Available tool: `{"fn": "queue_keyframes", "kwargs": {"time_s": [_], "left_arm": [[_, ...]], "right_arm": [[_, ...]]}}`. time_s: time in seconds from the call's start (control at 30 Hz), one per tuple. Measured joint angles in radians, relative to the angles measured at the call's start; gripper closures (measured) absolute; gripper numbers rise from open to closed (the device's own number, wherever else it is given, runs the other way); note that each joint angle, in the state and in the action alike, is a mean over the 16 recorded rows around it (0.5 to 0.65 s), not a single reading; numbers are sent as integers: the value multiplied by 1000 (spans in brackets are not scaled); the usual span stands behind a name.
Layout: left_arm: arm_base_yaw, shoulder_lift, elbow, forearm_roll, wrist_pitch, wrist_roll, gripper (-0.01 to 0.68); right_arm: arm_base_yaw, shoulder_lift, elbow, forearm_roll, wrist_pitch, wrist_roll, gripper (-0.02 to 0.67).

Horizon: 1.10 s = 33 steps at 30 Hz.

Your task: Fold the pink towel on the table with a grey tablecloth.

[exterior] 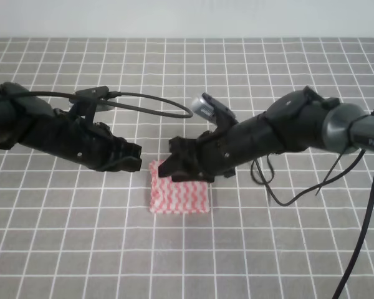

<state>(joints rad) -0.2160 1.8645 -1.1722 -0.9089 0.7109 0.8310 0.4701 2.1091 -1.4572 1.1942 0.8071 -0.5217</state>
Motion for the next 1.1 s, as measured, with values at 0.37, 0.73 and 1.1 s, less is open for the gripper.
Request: {"fn": "queue_keyframes", "kwargs": {"time_s": [0.37, 0.73, 1.1], "left_arm": [[-67, -6, 0, 36, 15, -31, 676], [-111, 18, -3, 199, 9, -130, 676], [-112, 4, -62, 228, 26, -149, 676]], "right_arm": [[-58, 0, -20, -163, 95, 78, 588], [-62, 0, -19, -290, 112, 157, 663], [-62, 0, -18, -316, 112, 172, 664]]}}
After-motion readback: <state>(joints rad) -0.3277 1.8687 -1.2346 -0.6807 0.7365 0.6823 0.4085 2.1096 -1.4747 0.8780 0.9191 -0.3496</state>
